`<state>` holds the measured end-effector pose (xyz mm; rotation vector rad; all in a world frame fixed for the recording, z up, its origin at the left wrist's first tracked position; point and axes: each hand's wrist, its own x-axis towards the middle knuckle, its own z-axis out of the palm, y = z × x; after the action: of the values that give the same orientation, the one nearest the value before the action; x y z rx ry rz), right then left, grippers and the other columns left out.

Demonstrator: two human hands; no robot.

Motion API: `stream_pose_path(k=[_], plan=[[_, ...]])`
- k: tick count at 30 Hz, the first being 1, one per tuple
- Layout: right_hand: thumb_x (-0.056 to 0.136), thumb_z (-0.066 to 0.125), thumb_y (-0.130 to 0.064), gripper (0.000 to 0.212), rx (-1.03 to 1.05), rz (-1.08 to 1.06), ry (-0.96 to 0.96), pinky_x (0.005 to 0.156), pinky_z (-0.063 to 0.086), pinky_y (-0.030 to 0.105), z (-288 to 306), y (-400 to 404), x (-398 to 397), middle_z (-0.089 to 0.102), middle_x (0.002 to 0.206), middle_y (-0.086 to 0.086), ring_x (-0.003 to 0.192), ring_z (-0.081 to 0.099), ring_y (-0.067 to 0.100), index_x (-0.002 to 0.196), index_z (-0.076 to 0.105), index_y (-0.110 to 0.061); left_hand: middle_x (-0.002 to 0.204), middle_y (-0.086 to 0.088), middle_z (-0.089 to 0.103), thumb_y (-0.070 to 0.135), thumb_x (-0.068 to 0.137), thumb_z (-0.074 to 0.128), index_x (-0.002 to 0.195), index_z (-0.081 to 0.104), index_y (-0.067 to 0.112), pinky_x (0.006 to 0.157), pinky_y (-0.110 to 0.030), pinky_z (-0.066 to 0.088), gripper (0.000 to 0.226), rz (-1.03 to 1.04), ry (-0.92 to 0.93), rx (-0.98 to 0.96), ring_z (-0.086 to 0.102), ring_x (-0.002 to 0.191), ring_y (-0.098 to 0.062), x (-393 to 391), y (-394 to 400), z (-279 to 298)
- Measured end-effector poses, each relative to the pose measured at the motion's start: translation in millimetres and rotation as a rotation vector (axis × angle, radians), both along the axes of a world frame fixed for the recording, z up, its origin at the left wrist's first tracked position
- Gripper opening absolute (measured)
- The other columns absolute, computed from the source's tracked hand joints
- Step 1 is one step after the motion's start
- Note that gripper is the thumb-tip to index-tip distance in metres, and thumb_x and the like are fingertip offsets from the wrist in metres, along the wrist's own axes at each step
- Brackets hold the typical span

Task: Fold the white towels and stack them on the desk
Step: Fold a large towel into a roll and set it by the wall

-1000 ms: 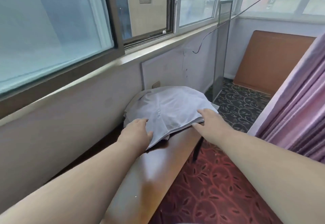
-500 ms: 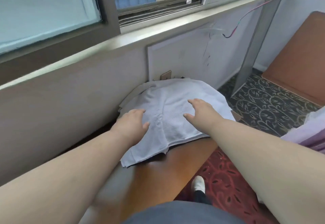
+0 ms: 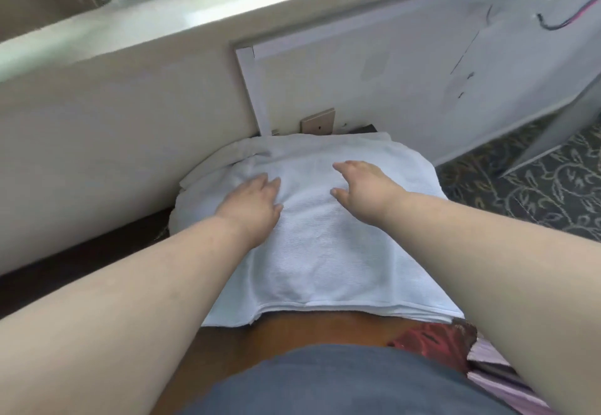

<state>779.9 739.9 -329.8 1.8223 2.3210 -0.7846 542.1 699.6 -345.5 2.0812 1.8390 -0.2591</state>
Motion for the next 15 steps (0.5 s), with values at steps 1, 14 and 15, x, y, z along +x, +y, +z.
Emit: stream_pose_path(k=[1,14,15], plan=[[0.100,0.045,-0.045,0.062,-0.010,0.016,0.004,0.120,0.022,0.043,-7,8,2,0.026,0.161,0.003,0.149,0.016,0.023,0.155,0.025,-0.023,0.160,-0.010,0.017,0.041,0.101,0.037,0.154,0.018,0.021,0.116,-0.043,0.025,0.060,0.027,0.011,-0.010,0.021,0.143,-0.032,2,6,-5],[0.097,0.040,-0.051,0.051,0.043,0.114,0.020,0.116,0.022,0.045,-64,92,8,0.022,0.160,0.004,0.146,0.018,0.028,0.144,0.040,-0.031,0.129,-0.004,0.053,0.041,0.097,0.046,0.132,0.051,0.025,0.095,-0.039,0.037,0.039,0.184,0.100,0.191,0.045,0.117,-0.028,9,61,-14],[0.097,0.043,-0.049,0.049,0.082,0.072,0.057,0.114,0.023,0.045,-65,98,6,0.025,0.159,0.004,0.144,0.021,0.029,0.142,0.043,-0.029,0.125,-0.004,0.057,0.041,0.097,0.046,0.129,0.054,0.023,0.092,-0.040,0.038,0.037,0.194,0.072,0.233,0.049,0.114,-0.029,9,64,-11]])
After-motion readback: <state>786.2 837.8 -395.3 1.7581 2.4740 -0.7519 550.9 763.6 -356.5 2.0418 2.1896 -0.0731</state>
